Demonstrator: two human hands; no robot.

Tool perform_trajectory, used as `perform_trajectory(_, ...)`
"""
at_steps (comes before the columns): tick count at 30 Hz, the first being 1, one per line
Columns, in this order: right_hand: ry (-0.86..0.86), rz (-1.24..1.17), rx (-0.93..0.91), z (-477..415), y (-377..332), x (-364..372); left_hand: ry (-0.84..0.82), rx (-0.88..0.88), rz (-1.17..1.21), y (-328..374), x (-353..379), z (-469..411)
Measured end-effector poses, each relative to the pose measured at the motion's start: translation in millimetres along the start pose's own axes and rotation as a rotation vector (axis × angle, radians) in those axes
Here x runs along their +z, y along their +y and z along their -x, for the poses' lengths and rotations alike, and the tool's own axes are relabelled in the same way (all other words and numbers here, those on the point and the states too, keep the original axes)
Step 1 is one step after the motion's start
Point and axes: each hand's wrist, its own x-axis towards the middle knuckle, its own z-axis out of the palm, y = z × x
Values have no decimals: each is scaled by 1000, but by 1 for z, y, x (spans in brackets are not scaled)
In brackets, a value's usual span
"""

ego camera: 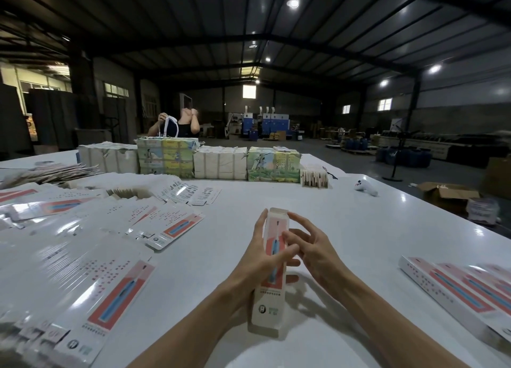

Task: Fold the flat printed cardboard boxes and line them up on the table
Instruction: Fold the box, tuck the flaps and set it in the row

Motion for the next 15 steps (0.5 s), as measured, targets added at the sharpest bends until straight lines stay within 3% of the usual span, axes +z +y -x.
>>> perform_trajectory(9, -98, 76, 7, 4, -4, 0, 29, -92, -54, -4, -10, -4)
perform_trajectory(15, -38, 188, 0, 5, 0, 5, 17, -105, -35, -5, -8, -5)
